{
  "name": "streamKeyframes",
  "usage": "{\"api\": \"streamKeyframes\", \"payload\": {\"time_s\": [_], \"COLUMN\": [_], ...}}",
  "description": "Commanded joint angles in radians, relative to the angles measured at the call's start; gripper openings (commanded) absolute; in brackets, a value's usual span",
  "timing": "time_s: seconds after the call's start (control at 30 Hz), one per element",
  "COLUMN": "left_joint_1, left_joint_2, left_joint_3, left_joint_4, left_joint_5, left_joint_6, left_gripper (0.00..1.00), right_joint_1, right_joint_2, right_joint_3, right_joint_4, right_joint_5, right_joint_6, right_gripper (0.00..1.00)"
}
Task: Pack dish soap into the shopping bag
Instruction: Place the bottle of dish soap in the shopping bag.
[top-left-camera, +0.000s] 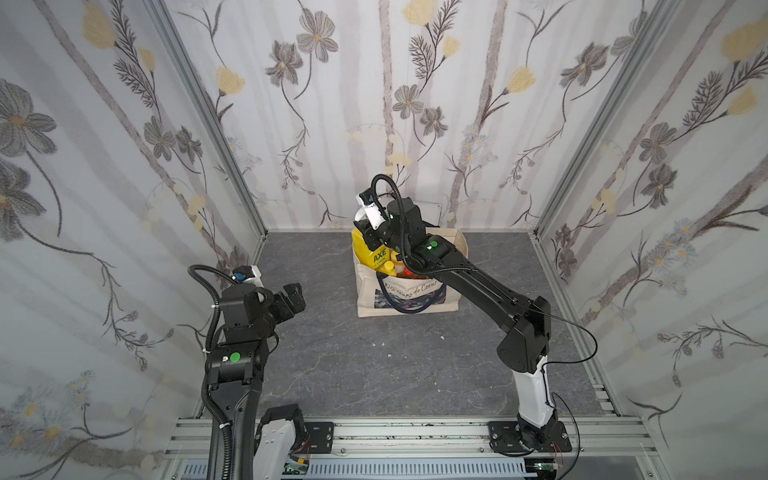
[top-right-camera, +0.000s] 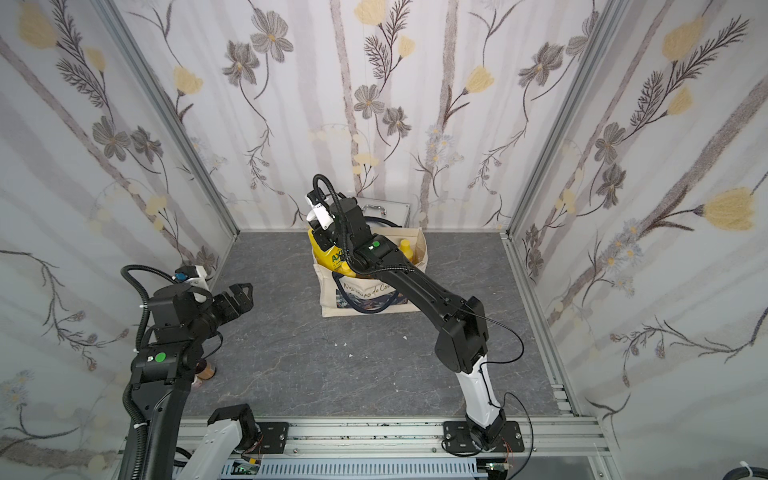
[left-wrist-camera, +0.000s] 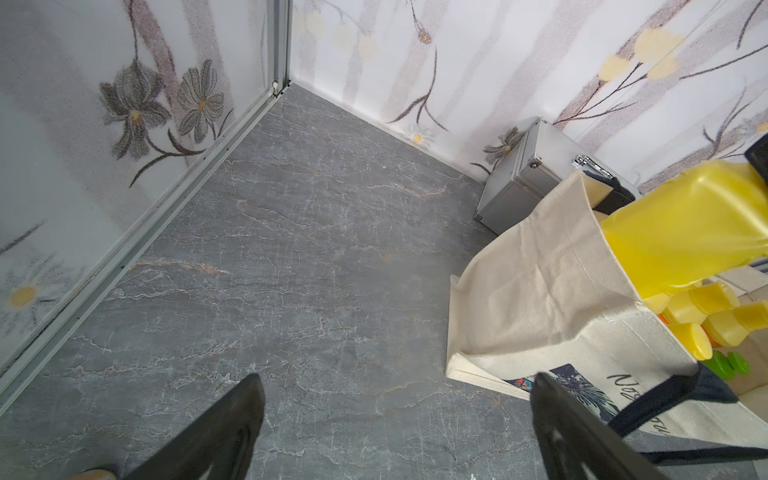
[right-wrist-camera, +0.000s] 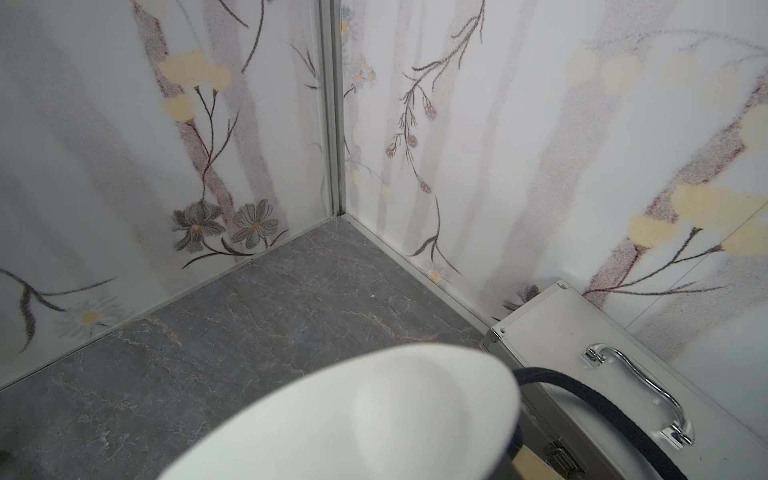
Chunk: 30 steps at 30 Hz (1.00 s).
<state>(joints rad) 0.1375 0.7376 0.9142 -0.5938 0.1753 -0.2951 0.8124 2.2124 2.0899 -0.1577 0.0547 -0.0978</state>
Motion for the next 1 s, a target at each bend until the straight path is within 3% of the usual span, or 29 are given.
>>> {"api": "streamKeyframes", "payload": {"time_s": [0.0,0.97], "left_joint_1": [-0.001,0.001], "left_joint_2": [-0.004,-0.021], "left_joint_3": [-0.001,-0.011], "left_joint_4": [0.026,0.021], "left_joint_5": [-0.006,-0.010], "left_joint_6": [-0.009,-0.005], "left_gripper": [1.00,1.00], "right_joint_1": [0.004,-0.018], "right_joint_2": [-0.090,-0.048], "right_joint_3": [-0.008,-0.141], "right_joint_4": [0.285,0.377], "right_joint_5": [0.010,-0.026], "right_joint_6": [-0.007,0.041], "right_gripper": [0.00,0.00]}}
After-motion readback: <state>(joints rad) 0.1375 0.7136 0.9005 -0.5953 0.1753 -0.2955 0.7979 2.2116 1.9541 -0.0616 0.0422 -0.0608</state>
